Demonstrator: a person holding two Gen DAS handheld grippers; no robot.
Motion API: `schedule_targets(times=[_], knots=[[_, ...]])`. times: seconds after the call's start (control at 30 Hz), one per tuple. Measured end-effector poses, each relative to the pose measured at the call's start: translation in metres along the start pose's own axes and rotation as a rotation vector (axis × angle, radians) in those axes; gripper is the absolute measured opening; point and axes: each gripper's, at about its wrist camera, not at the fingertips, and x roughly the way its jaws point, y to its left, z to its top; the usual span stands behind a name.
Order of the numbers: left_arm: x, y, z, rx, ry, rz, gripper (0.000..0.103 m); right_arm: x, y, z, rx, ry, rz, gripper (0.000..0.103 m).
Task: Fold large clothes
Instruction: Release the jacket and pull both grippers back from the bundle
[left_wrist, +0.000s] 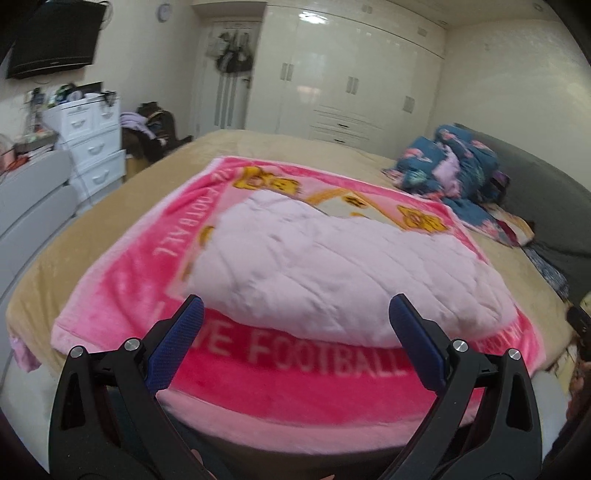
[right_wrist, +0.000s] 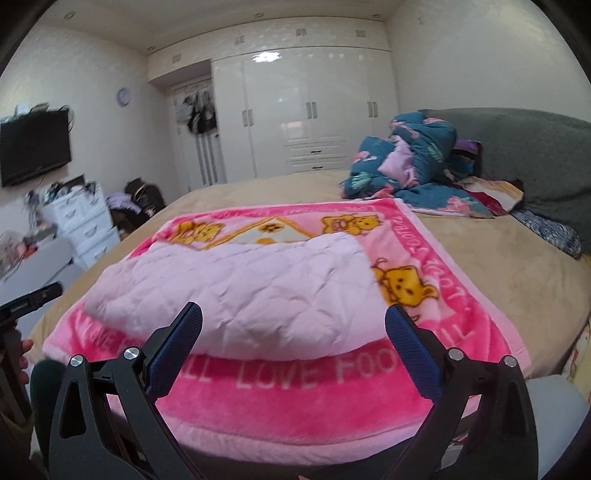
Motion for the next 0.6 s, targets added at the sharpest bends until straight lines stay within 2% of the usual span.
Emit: schedule_targets(times=[0.33, 0.43, 0.6], knots=[[0.014, -0.047, -0.032, 0.067, 0.045, -0.071, 0.094, 0.003, 0.028, -0.027, -0.054, 0.064, 0.073, 0.099], [0.015, -0.056, -0.036, 0.085, 0.054, -0.099, 0.094, 0.011, 0.032, -0.035, -0.055, 0.085, 0.066, 0.099], [0.017, -0.063, -0.041, 0.113, 0.067, -0.105, 0.094, 0.018, 0.042, -0.04, -0.05, 0.095, 0.097, 0.099]])
